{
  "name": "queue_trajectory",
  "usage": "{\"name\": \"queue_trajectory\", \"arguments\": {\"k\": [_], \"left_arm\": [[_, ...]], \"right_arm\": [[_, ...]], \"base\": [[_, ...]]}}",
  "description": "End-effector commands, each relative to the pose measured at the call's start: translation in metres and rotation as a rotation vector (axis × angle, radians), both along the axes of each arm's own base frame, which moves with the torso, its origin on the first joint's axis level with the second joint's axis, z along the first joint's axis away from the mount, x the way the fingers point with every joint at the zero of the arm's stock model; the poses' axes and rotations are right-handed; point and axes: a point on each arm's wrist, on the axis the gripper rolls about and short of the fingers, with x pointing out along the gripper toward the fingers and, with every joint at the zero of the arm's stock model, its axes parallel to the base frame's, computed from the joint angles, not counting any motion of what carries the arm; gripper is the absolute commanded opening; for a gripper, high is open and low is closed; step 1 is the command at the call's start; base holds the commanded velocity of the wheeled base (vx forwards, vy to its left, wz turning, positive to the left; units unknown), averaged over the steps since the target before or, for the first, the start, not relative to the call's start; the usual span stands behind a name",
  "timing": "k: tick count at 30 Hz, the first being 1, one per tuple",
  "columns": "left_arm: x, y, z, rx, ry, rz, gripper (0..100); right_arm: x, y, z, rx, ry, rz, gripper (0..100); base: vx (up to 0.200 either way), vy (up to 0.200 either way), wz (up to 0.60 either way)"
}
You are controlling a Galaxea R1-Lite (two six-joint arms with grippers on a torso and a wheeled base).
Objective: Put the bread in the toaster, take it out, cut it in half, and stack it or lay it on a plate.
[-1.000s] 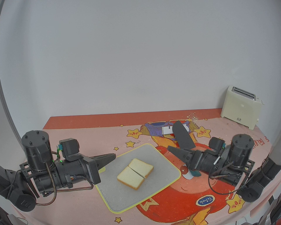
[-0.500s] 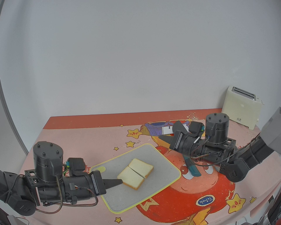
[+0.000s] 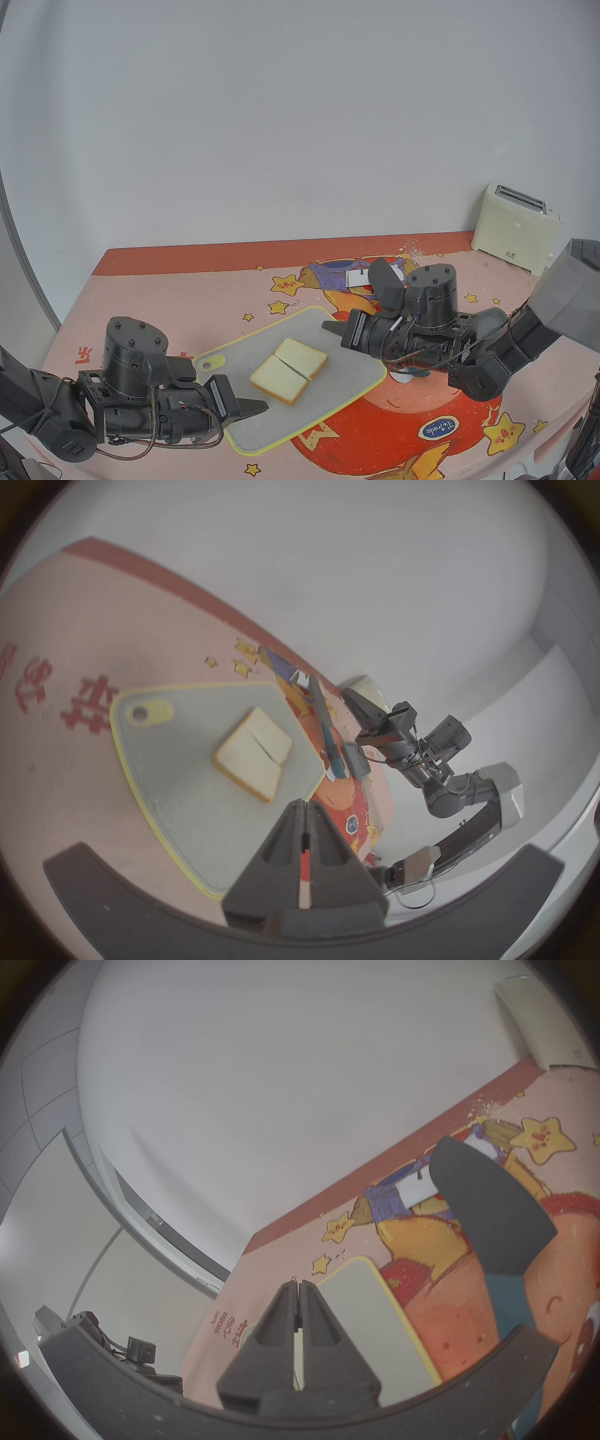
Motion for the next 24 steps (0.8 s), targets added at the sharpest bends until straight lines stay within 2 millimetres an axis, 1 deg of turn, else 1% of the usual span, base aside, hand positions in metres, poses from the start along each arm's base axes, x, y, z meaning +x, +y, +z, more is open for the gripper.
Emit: {"name": "queue_trajectory", "arguments": {"k": [1, 8, 11, 12, 14, 19, 24], "left_arm": [[0.009, -0.006, 0.001, 0.028, 0.027, 0.019, 0], [0.018, -0.011, 0.011, 0.069, 0.048, 0.045, 0], [0.019, -0.012, 0.004, 0.096, 0.077, 0.047, 0], [0.021, -0.014, -0.003, 0.117, 0.095, 0.051, 0], [0.024, -0.015, -0.007, 0.137, 0.095, 0.066, 0], [0.031, -0.017, -0.013, 0.164, 0.097, 0.095, 0], [0.033, -0.016, -0.015, 0.169, 0.100, 0.100, 0]], "right_arm": [[0.001, 0.004, 0.002, -0.009, 0.010, 0.005, 0], [0.003, 0.009, 0.001, -0.032, -0.015, -0.049, 0], [0.003, 0.009, 0.001, -0.035, -0.014, -0.046, 0], [0.001, 0.010, 0.000, -0.040, -0.008, -0.042, 0], [-0.003, 0.014, -0.001, -0.049, -0.003, -0.030, 0], [-0.006, 0.022, -0.001, -0.081, -0.004, -0.051, 0], [-0.003, 0.023, 0.002, -0.076, -0.017, -0.069, 0]], "base": [[0.000, 0.000, 0.00], [0.000, 0.000, 0.00], [0.000, 0.000, 0.00], [0.000, 0.000, 0.00], [0.000, 0.000, 0.00], [0.000, 0.000, 0.00], [0.000, 0.000, 0.00]]}}
